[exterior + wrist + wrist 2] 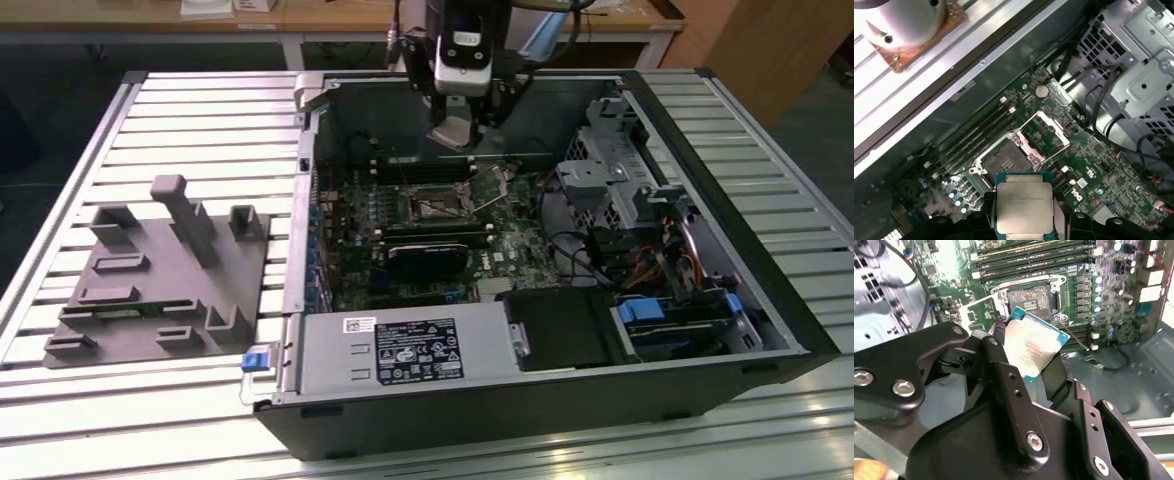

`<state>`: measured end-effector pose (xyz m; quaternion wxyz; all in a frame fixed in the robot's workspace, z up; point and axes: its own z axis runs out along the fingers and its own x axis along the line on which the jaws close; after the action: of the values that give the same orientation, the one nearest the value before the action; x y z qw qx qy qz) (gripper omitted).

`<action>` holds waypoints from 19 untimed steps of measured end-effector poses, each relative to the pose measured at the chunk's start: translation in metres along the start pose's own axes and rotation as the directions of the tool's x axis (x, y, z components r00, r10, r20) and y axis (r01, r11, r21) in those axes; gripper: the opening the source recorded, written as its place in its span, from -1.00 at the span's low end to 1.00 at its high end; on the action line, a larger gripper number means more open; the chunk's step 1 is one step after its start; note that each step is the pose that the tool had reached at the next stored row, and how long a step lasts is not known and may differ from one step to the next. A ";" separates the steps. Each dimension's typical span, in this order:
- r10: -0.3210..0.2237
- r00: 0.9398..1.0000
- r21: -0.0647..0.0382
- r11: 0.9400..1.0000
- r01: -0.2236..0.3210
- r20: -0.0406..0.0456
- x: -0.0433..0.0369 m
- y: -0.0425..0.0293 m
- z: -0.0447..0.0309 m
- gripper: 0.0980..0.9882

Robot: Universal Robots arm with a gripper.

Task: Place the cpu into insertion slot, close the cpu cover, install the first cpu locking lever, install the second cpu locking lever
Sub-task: 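Place the cpu into insertion slot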

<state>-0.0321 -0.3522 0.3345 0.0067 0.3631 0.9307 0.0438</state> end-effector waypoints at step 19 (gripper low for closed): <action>0.354 0.935 -0.012 0.935 -0.353 0.029 -0.0002 -0.0010 0.0111 0.00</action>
<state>-0.0321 -0.3522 0.3233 0.0145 0.5251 0.8499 0.0418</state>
